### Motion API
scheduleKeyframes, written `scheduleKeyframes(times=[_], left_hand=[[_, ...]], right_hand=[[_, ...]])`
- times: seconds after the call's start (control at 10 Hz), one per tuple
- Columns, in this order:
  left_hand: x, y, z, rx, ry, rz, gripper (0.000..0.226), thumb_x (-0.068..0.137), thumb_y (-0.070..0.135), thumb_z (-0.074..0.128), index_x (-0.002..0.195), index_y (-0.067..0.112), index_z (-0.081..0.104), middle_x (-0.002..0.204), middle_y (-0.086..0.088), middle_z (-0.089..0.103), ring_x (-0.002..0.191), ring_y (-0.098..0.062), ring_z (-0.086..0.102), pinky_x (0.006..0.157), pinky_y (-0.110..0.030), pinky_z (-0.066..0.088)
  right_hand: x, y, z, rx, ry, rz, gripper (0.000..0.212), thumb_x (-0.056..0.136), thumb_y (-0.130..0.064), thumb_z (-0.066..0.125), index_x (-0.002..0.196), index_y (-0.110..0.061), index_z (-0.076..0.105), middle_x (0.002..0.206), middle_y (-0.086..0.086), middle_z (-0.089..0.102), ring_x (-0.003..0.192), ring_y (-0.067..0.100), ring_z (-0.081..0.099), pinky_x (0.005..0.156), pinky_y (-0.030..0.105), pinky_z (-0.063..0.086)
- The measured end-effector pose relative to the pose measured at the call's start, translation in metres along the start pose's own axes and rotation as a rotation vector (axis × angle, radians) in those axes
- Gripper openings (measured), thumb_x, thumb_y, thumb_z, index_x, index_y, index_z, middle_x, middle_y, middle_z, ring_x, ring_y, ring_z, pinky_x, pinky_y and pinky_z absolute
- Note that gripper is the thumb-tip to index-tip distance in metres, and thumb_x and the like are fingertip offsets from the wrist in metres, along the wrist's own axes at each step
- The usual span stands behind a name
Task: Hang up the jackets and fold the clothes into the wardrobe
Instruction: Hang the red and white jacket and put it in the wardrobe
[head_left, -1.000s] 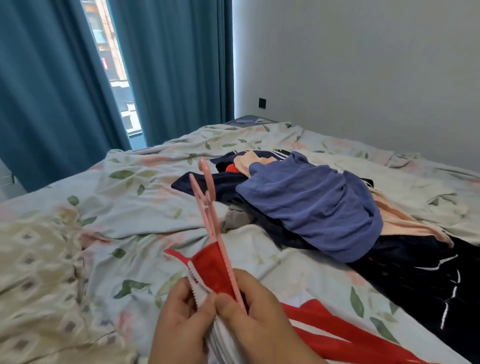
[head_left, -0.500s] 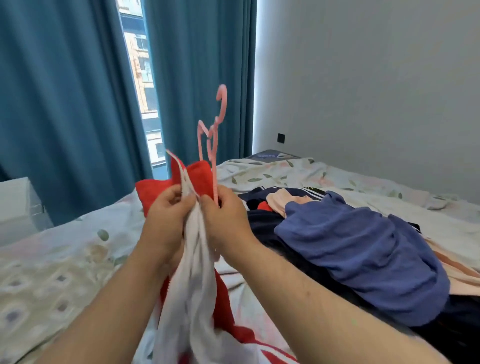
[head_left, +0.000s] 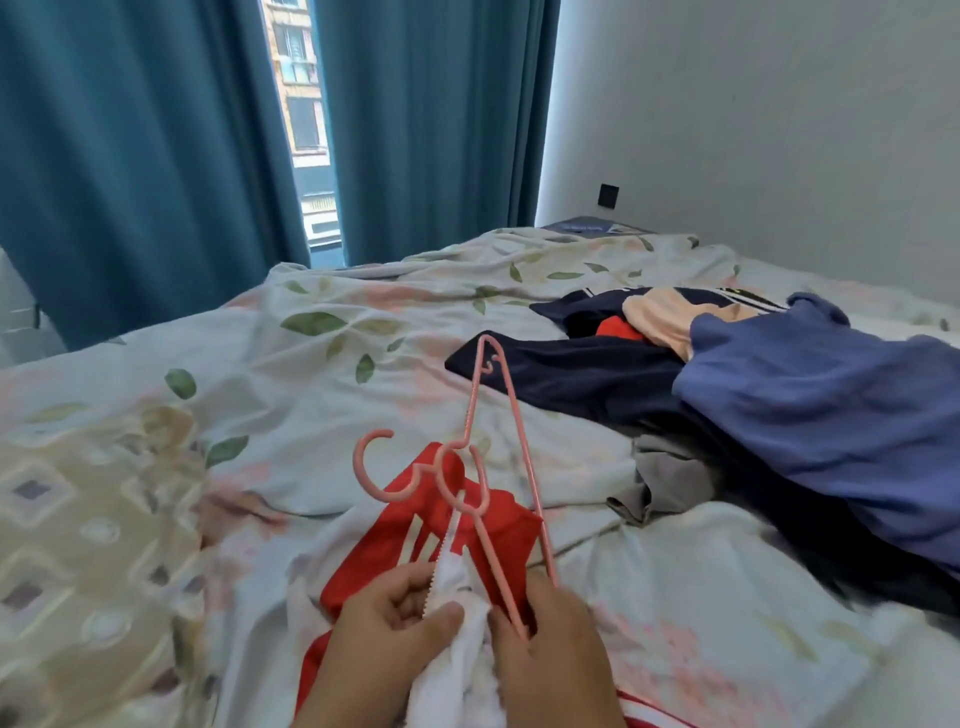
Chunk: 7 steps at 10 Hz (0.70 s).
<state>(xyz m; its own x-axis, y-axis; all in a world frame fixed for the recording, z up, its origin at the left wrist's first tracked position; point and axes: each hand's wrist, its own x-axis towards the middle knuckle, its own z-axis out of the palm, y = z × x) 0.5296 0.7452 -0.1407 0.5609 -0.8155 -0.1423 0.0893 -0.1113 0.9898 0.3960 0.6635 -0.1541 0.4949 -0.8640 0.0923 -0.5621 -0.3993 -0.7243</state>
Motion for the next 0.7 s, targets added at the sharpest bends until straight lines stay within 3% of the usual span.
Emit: scheduleKeyframes(times=[0.1, 0.2, 0.3, 0.4, 0.5, 0.6, 0.7], left_hand=[[0.008, -0.003, -0.007, -0.08, 0.029, 0.029, 0.033, 0.077, -0.021, 0.065, 0.072, 0.01, 0.077, 0.061, -0.009, 0.069, 0.05, -0.007, 0.061, 0.049, -0.013, 0.047], [0.016, 0.01, -0.018, -0.174, 0.096, 0.066, 0.024, 0.082, -0.018, 0.058, 0.072, 0.001, 0.067, 0.052, -0.006, 0.061, 0.043, -0.006, 0.054, 0.044, -0.013, 0.045], [0.03, 0.035, -0.067, -0.264, 0.324, 0.115, 0.009, 0.09, 0.004, 0.052, 0.086, 0.004, 0.06, 0.054, 0.003, 0.067, 0.047, -0.001, 0.061, 0.045, -0.011, 0.049], [0.046, 0.037, -0.116, -0.286, 0.49, 0.11, 0.032, 0.093, 0.025, 0.052, 0.112, -0.001, 0.057, 0.063, 0.016, 0.068, 0.058, 0.004, 0.065, 0.059, -0.011, 0.052], [0.044, 0.032, -0.119, -0.315, 0.442, 0.097, 0.014, 0.099, 0.008, 0.047, 0.097, 0.0, 0.059, 0.052, 0.015, 0.065, 0.048, 0.005, 0.061, 0.049, -0.008, 0.05], [0.048, 0.025, -0.094, -0.365, 0.376, 0.031, 0.018, 0.098, -0.004, 0.046, 0.107, -0.017, 0.056, 0.038, 0.005, 0.057, 0.036, 0.006, 0.054, 0.039, -0.005, 0.042], [0.051, 0.016, -0.093, -0.375, 0.35, -0.054, 0.025, 0.092, -0.007, 0.054, 0.117, -0.008, 0.059, 0.063, -0.007, 0.069, 0.047, -0.004, 0.064, 0.043, -0.014, 0.051]], right_hand=[[0.002, 0.001, 0.008, 0.039, 0.037, 0.049, 0.03, 0.079, -0.039, 0.065, 0.103, -0.053, 0.052, 0.081, -0.004, 0.059, 0.083, 0.008, 0.058, 0.073, 0.018, 0.047], [0.013, 0.002, -0.006, 0.112, 0.017, 0.065, 0.033, 0.08, -0.036, 0.065, 0.093, -0.065, 0.058, 0.084, -0.008, 0.067, 0.079, 0.002, 0.062, 0.067, 0.013, 0.047], [0.042, 0.009, -0.046, -0.018, 0.08, -0.047, 0.022, 0.083, -0.034, 0.061, 0.095, -0.051, 0.067, 0.079, -0.012, 0.068, 0.075, 0.005, 0.062, 0.065, 0.017, 0.048], [0.096, 0.028, -0.101, -0.362, 0.249, -0.161, 0.002, 0.083, -0.021, 0.065, 0.082, -0.023, 0.065, 0.069, -0.003, 0.063, 0.068, 0.022, 0.059, 0.061, 0.038, 0.048], [0.136, 0.038, -0.134, -0.544, 0.106, -0.017, 0.01, 0.089, -0.028, 0.063, 0.083, -0.02, 0.062, 0.074, -0.005, 0.065, 0.073, 0.022, 0.059, 0.064, 0.035, 0.045], [0.141, 0.043, -0.14, -0.482, -0.044, -0.079, 0.017, 0.092, -0.019, 0.063, 0.077, -0.017, 0.056, 0.068, -0.004, 0.058, 0.069, 0.007, 0.057, 0.059, 0.02, 0.04], [0.133, 0.024, -0.162, -0.233, 0.039, -0.166, 0.018, 0.096, -0.018, 0.058, 0.081, -0.026, 0.062, 0.063, -0.009, 0.061, 0.058, 0.0, 0.054, 0.056, 0.011, 0.041]])
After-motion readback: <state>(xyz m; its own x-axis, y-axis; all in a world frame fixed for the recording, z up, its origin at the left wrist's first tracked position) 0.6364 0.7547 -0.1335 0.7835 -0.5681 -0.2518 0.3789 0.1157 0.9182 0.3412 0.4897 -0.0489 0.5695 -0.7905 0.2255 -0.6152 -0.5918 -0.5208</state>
